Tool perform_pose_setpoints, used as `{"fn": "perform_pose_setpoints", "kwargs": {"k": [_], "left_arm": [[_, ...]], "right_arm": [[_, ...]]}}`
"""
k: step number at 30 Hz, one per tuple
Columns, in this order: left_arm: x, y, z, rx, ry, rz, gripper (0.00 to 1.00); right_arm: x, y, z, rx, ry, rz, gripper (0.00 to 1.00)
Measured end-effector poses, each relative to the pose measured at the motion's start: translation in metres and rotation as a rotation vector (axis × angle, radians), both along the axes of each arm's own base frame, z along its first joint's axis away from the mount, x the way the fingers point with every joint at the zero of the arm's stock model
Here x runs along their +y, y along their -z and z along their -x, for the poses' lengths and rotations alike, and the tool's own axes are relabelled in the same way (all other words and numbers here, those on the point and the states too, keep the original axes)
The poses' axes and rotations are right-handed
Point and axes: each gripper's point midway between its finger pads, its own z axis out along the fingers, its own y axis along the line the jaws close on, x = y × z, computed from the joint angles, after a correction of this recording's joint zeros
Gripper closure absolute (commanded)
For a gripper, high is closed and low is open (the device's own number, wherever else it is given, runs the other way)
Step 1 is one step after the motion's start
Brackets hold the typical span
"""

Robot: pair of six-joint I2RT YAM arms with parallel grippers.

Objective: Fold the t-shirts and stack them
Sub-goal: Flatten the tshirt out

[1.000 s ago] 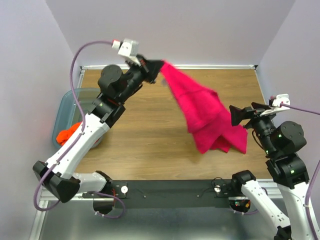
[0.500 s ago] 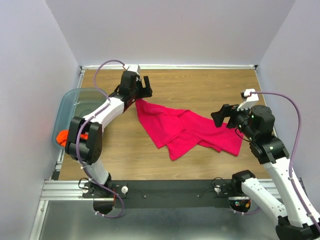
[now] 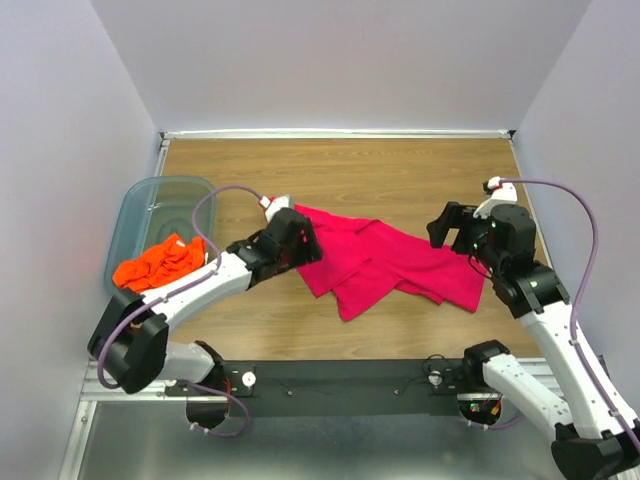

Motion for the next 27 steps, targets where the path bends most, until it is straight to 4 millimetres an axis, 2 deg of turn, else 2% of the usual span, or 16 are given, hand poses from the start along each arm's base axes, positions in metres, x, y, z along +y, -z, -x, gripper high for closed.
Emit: {"fn": "perform_pose_setpoints", "kwargs": {"k": [4,11,17,20,23,27], "left_arm": [[-0.002,0.050,0.036,0.158,0.004,-0.076,0.32],[-0.016,0.099,0.060,0.281,0.041,-0.183,0.32],[-0.025,0.098,0.055,0.272,0.037,-0.193,0.32],[-0.027,0.099,0.052,0.268,0.033,-0.203,0.35],[-0.027,0.100,0.050,0.273,0.027,-0.226,0.41],[-0.022,0.102,0.052,0.277,0.017,-0.263,0.41]], "right_arm": [[-0.004,0.012,-0.005,0.043,0.030,0.024,0.00],[-0.004,0.019,-0.008,0.071,0.041,0.026,0.00],[-0.004,0.022,-0.009,0.080,0.042,0.024,0.00],[-0.003,0.022,-0.009,0.082,0.040,0.024,0.00],[-0.003,0.023,-0.009,0.083,0.040,0.025,0.00],[-0.003,0.023,-0.009,0.084,0.040,0.027,0.00]]}}
